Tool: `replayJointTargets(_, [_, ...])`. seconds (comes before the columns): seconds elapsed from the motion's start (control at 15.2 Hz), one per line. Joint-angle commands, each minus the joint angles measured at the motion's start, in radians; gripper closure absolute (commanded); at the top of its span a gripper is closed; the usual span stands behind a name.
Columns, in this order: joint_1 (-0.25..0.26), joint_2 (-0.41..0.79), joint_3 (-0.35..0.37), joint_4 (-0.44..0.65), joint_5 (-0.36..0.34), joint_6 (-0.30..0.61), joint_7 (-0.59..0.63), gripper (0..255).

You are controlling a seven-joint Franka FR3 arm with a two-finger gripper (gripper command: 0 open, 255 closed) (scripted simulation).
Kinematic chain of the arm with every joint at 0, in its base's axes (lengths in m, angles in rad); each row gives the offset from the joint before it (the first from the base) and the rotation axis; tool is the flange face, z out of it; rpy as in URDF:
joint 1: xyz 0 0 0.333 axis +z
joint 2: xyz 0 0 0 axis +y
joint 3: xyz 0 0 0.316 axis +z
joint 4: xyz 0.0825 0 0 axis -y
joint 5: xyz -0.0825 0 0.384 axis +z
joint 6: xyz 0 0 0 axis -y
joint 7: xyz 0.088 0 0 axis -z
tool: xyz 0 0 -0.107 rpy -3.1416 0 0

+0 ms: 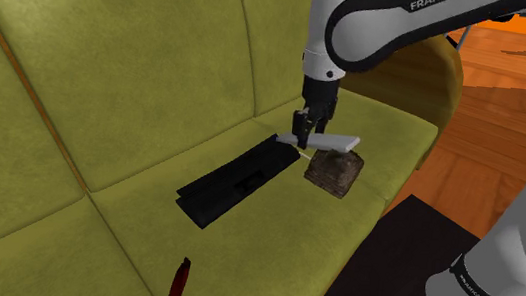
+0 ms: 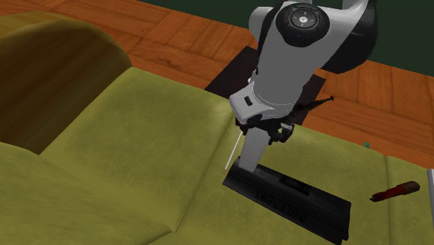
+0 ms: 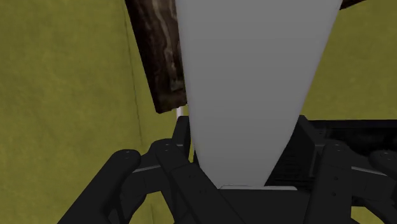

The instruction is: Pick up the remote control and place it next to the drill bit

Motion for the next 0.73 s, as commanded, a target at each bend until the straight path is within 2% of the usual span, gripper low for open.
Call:
replayJointTargets(0.0, [0.023,-0.027,0.03,-0.03,0.017,0.003,0.043,255])
replayJointTargets(0.66, [0.141,-0.059,0.201,-0.039,0.096,-0.004,0.284,255])
